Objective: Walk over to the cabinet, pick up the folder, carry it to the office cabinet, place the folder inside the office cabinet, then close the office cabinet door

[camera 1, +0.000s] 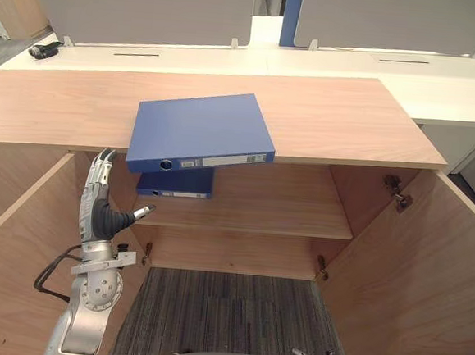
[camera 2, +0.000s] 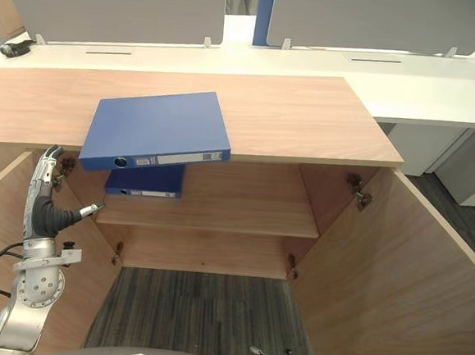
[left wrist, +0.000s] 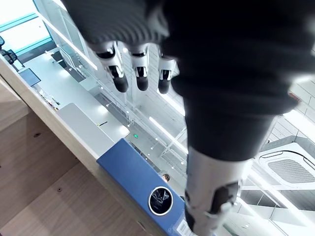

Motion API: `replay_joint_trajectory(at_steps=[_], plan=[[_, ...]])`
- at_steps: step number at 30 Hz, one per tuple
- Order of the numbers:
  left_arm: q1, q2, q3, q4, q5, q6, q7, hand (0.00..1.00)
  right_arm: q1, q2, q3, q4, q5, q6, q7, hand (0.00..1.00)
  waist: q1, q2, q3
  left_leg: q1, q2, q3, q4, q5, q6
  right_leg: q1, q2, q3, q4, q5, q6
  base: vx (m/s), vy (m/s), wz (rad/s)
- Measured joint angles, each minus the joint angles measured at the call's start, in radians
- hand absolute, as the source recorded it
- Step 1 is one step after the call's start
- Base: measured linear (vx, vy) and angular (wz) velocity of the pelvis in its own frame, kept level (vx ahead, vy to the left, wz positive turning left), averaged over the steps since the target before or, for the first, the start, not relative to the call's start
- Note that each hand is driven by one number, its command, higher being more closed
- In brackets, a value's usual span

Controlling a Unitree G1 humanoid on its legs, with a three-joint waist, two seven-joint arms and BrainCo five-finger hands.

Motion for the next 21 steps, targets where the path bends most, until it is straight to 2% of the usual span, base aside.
replay_joint_trajectory(at_steps=[8,15,21], plan=[[-0.001,0.041,-0.005,0.000,0.013,0.004,-0.001,0.00,-0.004,0.004,0.020,0.001,-0.019,0.000,0.000,0.00,-0.003,-0.021,0.000,-0.002,-0.002,0.001,0.002,-0.001,0.003,0.002,-0.001,0.001,-0.007,0.004,0.007,0.00,0.000,0.00],[-0.042,0.113,-0.031,0.003,0.154,0.028,-0.011,0.00,-0.008,0.004,0.020,0.001,-0.021,0.000,0.002,0.00,-0.017,-0.017,-0.001,0.000,-0.002,0.001,0.005,-0.002,0.003,0.007,0.001,0.000,-0.012,0.010,0.006,0.00,0.000,0.00],[-0.115,0.149,-0.069,0.043,0.222,0.042,-0.021,0.00,-0.005,0.002,0.020,0.001,-0.029,0.000,0.003,0.00,-0.028,-0.016,-0.001,0.001,-0.002,0.003,0.000,-0.002,0.003,0.008,0.001,0.002,-0.019,0.009,-0.001,-0.02,-0.011,-0.01]])
